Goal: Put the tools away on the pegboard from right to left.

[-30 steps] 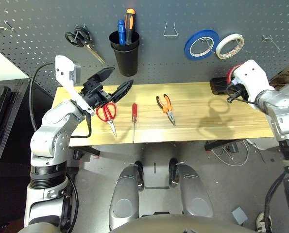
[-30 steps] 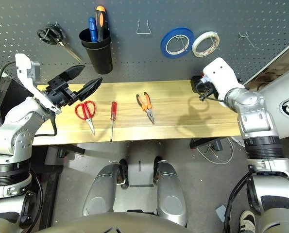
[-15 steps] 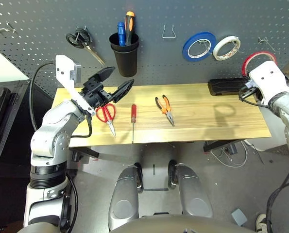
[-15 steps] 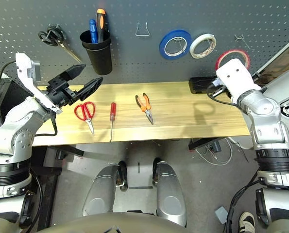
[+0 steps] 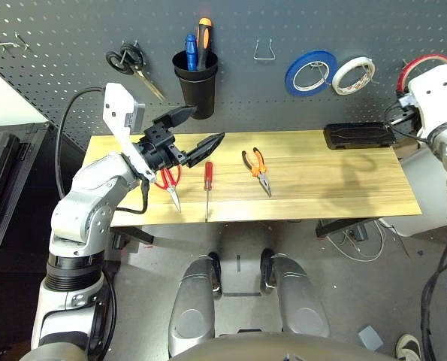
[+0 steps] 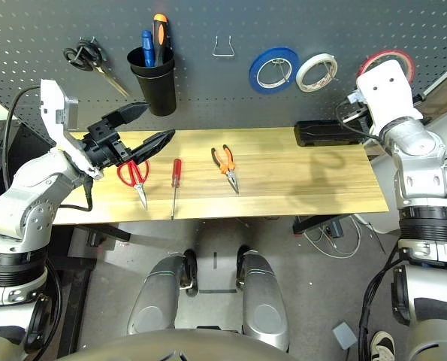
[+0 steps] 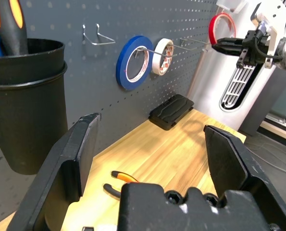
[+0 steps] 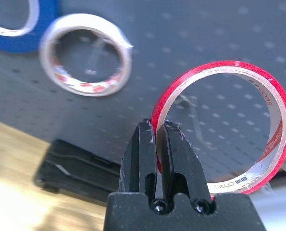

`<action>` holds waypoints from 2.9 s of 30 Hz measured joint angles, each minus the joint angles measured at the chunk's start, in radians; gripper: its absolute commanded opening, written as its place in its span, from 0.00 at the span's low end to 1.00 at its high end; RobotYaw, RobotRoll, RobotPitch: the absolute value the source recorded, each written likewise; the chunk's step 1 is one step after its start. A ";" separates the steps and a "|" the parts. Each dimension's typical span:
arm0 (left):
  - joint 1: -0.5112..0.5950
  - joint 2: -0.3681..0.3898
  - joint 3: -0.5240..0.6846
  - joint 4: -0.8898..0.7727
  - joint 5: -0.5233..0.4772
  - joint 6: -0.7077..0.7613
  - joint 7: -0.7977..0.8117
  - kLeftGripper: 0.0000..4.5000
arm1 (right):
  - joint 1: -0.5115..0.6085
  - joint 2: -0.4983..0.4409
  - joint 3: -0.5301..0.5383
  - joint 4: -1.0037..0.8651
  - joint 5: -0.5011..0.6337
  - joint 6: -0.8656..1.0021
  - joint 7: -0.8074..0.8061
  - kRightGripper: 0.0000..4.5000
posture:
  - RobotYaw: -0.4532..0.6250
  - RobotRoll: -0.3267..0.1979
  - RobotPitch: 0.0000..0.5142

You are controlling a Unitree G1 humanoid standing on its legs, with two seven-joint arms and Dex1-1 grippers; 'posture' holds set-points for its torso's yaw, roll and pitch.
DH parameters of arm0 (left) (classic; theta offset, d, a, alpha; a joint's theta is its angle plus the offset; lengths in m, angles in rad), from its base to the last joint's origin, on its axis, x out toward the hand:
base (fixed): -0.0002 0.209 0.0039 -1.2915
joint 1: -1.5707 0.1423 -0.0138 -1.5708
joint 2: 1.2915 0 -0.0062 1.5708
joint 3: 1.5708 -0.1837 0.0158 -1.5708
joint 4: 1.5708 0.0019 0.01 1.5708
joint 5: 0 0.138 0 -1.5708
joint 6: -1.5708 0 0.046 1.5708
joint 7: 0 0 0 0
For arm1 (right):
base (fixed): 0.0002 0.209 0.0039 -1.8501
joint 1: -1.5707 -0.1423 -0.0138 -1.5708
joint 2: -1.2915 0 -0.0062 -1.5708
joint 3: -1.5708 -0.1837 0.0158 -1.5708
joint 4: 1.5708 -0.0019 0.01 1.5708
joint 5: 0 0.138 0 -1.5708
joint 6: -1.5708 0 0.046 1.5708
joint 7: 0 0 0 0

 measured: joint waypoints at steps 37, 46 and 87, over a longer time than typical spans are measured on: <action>-0.006 0.006 -0.017 0.013 0.003 -0.017 -0.025 1.00 | -0.369 0.056 0.072 0.686 0.047 -0.107 0.040 0.59 | 0.43 0.62 0.35; -0.017 0.005 -0.025 0.017 0.003 -0.017 -0.024 1.00 | -0.180 0.058 0.075 0.343 0.048 -0.111 0.018 1.00 | 0.43 0.62 0.35; 0.060 0.155 -0.107 0.133 0.086 -0.009 -0.197 1.00 | -0.416 0.524 0.412 0.589 0.064 0.509 0.212 1.00 | 0.47 0.62 0.45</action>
